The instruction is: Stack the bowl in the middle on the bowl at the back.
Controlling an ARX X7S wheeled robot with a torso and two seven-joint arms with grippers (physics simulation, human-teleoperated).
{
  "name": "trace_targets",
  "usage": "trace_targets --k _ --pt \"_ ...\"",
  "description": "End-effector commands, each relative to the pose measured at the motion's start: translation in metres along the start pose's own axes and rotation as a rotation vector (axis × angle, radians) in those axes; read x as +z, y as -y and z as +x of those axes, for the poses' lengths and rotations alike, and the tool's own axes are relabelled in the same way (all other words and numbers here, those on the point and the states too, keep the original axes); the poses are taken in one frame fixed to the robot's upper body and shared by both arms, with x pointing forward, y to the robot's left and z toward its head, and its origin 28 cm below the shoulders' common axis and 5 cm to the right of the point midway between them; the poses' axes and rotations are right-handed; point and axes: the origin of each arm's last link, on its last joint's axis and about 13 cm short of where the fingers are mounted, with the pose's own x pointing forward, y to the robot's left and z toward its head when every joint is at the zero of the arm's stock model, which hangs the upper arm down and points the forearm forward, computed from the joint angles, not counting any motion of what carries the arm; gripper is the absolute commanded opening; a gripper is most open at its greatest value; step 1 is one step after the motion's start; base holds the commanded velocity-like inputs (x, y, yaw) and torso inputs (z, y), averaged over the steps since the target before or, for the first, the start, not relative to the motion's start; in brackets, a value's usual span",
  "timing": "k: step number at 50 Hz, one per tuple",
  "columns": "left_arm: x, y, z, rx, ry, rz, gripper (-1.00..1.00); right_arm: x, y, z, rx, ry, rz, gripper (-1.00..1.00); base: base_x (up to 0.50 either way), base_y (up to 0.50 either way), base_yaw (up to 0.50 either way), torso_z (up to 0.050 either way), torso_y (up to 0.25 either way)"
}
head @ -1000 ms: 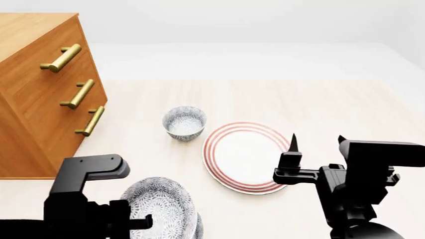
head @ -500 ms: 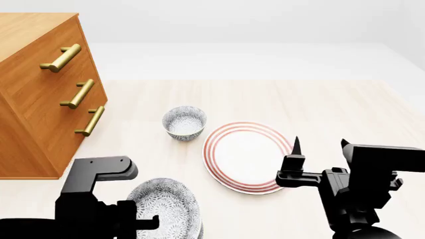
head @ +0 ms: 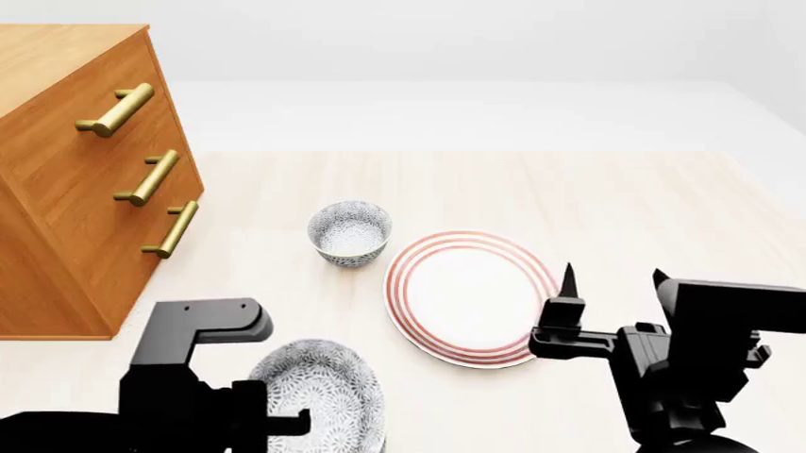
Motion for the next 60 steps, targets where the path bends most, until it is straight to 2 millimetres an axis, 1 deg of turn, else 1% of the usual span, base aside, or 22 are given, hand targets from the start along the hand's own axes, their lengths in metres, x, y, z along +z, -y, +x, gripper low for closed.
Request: trace_targets --k 1,15,37,57,58,60 --pt "-0.0007 0.0016 0.0025 0.002 -0.005 0.004 -1.0 -0.0013 0.001 -0.0006 -0.004 -0.001 0.005 1.0 0.0 0.0 0.0 0.0 0.0" --pt "-0.0048 0.0036 0.0053 -0.001 -0.021 0.022 -1.0 -0.0033 0.0017 -0.0002 -0.007 -0.004 0.009 1.0 0.0 0.0 0.0 0.0 0.001" --pt "-0.0051 0.004 0.0089 0.002 -0.033 0.025 -1.0 -0.0036 0.0016 0.0011 -0.006 -0.007 0.01 1.0 0.0 0.0 0.0 0.0 0.0" --pt "-0.0075 0.0043 0.0121 0.005 -0.041 0.039 -1.0 -0.004 0.003 -0.0015 -0.011 -0.004 0.013 1.0 0.0 0.0 0.0 0.0 0.001" --pt "-0.0075 0.0044 0.0123 0.005 -0.041 0.039 1.0 -0.004 0.003 -0.0015 -0.011 -0.004 0.014 1.0 0.0 0.0 0.0 0.0 0.0" --pt "-0.0075 0.0043 0.0125 0.007 -0.039 0.04 1.0 -0.0039 0.003 -0.0015 -0.011 -0.004 0.014 1.0 0.0 0.0 0.0 0.0 0.0"
